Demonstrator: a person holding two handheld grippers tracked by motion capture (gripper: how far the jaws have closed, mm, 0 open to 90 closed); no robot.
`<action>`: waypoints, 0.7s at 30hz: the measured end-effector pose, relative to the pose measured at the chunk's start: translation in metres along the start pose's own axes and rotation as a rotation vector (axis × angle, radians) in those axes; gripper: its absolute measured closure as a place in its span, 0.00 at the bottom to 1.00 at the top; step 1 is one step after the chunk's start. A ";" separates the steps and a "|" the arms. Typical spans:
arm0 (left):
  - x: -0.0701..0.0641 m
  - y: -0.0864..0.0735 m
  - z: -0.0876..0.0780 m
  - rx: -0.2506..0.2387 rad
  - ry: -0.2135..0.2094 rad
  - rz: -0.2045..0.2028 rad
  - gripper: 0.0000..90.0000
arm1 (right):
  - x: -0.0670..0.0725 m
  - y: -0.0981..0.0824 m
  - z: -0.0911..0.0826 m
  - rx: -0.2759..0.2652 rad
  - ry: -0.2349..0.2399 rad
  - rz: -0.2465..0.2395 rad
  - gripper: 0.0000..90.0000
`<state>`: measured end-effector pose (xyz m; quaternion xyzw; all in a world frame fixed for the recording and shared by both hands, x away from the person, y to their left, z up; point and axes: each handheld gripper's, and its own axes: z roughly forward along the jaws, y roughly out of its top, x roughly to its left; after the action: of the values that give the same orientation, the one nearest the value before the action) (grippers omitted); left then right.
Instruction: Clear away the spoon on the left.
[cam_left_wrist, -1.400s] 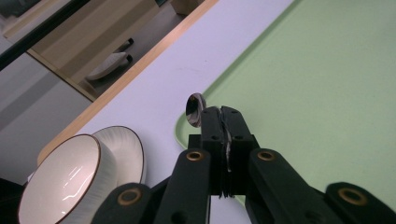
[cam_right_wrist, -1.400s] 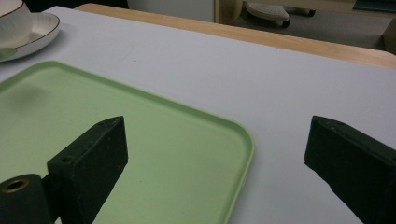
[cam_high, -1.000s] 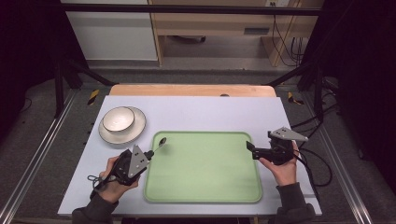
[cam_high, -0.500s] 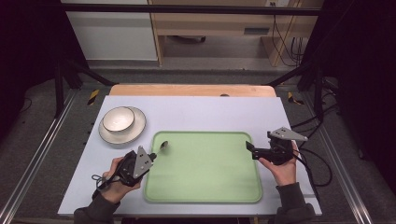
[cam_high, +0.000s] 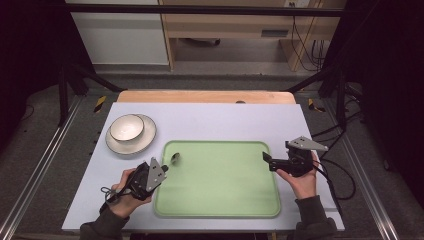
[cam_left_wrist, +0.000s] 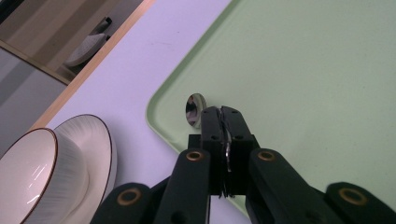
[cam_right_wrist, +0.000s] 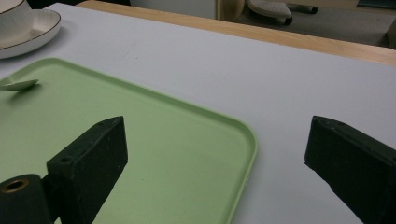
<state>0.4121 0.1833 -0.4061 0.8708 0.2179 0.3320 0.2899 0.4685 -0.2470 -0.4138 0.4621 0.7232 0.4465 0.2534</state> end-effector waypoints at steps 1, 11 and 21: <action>-0.001 0.000 0.000 -0.001 0.003 0.002 0.98 | 0.000 0.000 0.000 0.001 0.000 -0.001 0.07; -0.006 0.002 0.002 0.015 -0.002 0.040 0.97 | 0.001 0.000 0.001 0.010 0.005 0.000 0.07; -0.010 0.003 0.004 0.024 -0.016 0.074 0.95 | 0.001 0.000 0.001 0.010 0.007 0.002 0.07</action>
<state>0.4086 0.1735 -0.4116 0.8843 0.1874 0.3327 0.2687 0.4691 -0.2459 -0.4149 0.4623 0.7259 0.4446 0.2481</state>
